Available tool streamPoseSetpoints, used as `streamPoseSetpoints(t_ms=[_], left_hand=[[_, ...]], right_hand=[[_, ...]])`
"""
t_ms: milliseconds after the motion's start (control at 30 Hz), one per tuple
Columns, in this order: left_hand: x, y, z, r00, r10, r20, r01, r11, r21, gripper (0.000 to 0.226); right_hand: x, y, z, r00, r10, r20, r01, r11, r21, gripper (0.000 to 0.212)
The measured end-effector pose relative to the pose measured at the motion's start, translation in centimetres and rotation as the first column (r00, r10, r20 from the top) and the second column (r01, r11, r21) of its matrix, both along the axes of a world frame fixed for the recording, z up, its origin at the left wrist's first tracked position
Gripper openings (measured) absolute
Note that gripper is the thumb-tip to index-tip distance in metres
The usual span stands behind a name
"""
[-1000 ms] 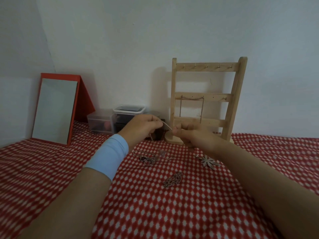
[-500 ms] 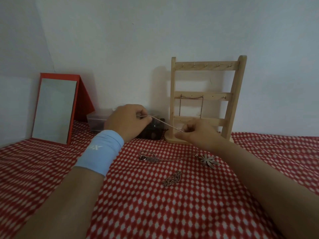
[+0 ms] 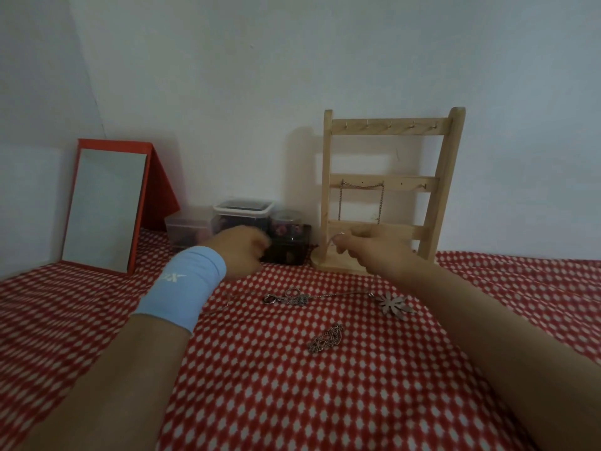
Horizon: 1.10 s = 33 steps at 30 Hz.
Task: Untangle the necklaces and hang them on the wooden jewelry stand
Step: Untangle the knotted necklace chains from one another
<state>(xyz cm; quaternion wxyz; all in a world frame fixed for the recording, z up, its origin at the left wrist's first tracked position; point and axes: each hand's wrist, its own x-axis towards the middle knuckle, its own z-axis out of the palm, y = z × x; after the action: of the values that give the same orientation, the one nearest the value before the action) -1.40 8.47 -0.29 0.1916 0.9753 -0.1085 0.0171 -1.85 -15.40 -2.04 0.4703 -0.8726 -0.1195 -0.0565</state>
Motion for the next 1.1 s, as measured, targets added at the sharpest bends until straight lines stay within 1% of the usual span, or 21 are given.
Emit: streamPoseSetpoints(t_ms=[33,67,100,133,167,233,367,400,433,467,533,600,633,667,767,833,900,967,1000,1067,1100], left_hand=[[-0.4,-1.2,0.2,0.996,-0.093,0.008,0.091,0.947,-0.307,0.033],[-0.9,-2.5,0.5,0.984,-0.17,-0.043,0.107,0.775,-0.623,0.036],[-1.2,-3.7,0.6,0.967,-0.245,-0.077,0.083,0.583,-0.808,0.035],[-1.2,-4.6,0.7,0.958,-0.271,-0.096,0.052,0.492,-0.869,0.032],[-1.1,-5.2,0.7,0.955,-0.276,-0.112,0.05,0.521,-0.852,0.03],[-1.2,-5.1,0.3,0.946,-0.294,-0.137,0.099,0.663,-0.742,0.026],[-1.7,-3.4,0.4,0.948,-0.246,-0.201,0.111,0.85,-0.515,0.028],[-1.6,-3.3,0.4,0.969,-0.189,-0.158,0.095,0.877,-0.47,0.03],[-1.3,-3.3,0.4,0.988,-0.131,-0.078,0.072,0.851,-0.52,0.031],[-0.9,-3.2,0.3,0.998,-0.057,0.001,0.043,0.751,-0.659,0.032],[0.1,-2.5,0.2,0.984,0.163,0.067,-0.006,0.411,-0.912,0.033],[0.7,-1.4,0.4,0.938,0.343,0.051,0.008,0.124,-0.992,0.033],[0.8,-0.8,0.5,0.914,0.403,0.049,0.041,0.028,-0.999,0.032],[0.9,-0.1,0.6,0.886,0.46,0.055,0.068,-0.011,-0.998,0.031],[1.0,1.4,0.3,0.828,0.551,0.104,0.071,0.081,-0.994,0.041],[1.2,1.6,-0.3,0.844,0.515,0.15,0.05,0.203,-0.978,0.041],[1.4,1.4,-0.5,0.879,0.433,0.2,0.021,0.383,-0.924,0.036],[1.1,0.8,-0.4,0.93,0.308,0.2,-0.008,0.562,-0.827,0.035],[0.8,0.4,-0.2,0.964,0.219,0.151,-0.013,0.607,-0.794,0.035],[-0.1,-0.1,0.3,0.998,-0.057,-0.037,0.006,0.613,-0.79,0.036],[-0.7,-0.1,0.7,0.969,-0.207,-0.136,0.025,0.627,-0.778,0.036]], right_hand=[[-0.3,0.4,0.2,0.999,0.053,0.003,-0.053,0.998,-0.014,0.028],[-0.7,0.7,0.4,0.995,0.101,0.005,-0.101,0.995,-0.01,0.027],[-0.8,1.0,0.5,0.99,0.141,0.011,-0.141,0.99,0.011,0.026],[-1.0,1.2,0.6,0.985,0.169,0.017,-0.17,0.984,0.048,0.024],[-1.0,1.3,0.7,0.981,0.194,0.023,-0.195,0.976,0.094,0.022],[-1.0,1.1,0.8,0.969,0.248,0.026,-0.249,0.956,0.153,0.02],[-0.7,0.7,0.5,0.964,0.265,0.007,-0.264,0.959,0.098,0.019],[-0.7,0.7,0.4,0.967,0.253,0.001,-0.253,0.966,0.058,0.021],[-0.7,0.7,0.3,0.97,0.242,-0.007,-0.242,0.97,0.005,0.024],[-0.6,0.7,0.1,0.972,0.232,-0.022,-0.233,0.971,-0.048,0.028],[-0.2,0.5,-0.3,0.978,0.197,-0.063,-0.203,0.973,-0.114,0.033],[0.3,0.0,-0.8,0.988,0.122,-0.09,-0.135,0.979,-0.155,0.031],[0.5,-0.2,-1.0,0.991,0.085,-0.102,-0.102,0.979,-0.176,0.029],[0.8,-0.4,-1.1,0.992,0.054,-0.118,-0.077,0.978,-0.194,0.029],[0.8,-0.7,-1.2,0.987,0.026,-0.157,-0.058,0.978,-0.198,0.035],[0.6,-0.6,-1.0,0.983,0.054,-0.174,-0.079,0.987,-0.143,0.034],[0.4,-0.3,-0.8,0.98,0.088,-0.179,-0.107,0.989,-0.098,0.032],[0.4,0.0,-0.8,0.977,0.113,-0.18,-0.126,0.99,-0.061,0.031],[0.5,0.0,-0.8,0.978,0.117,-0.171,-0.128,0.99,-0.057,0.031],[0.5,0.1,-0.9,0.984,0.11,-0.141,-0.123,0.989,-0.081,0.032],[0.6,0.1,-0.9,0.985,0.109,-0.131,-0.121,0.988,-0.092,0.033]])
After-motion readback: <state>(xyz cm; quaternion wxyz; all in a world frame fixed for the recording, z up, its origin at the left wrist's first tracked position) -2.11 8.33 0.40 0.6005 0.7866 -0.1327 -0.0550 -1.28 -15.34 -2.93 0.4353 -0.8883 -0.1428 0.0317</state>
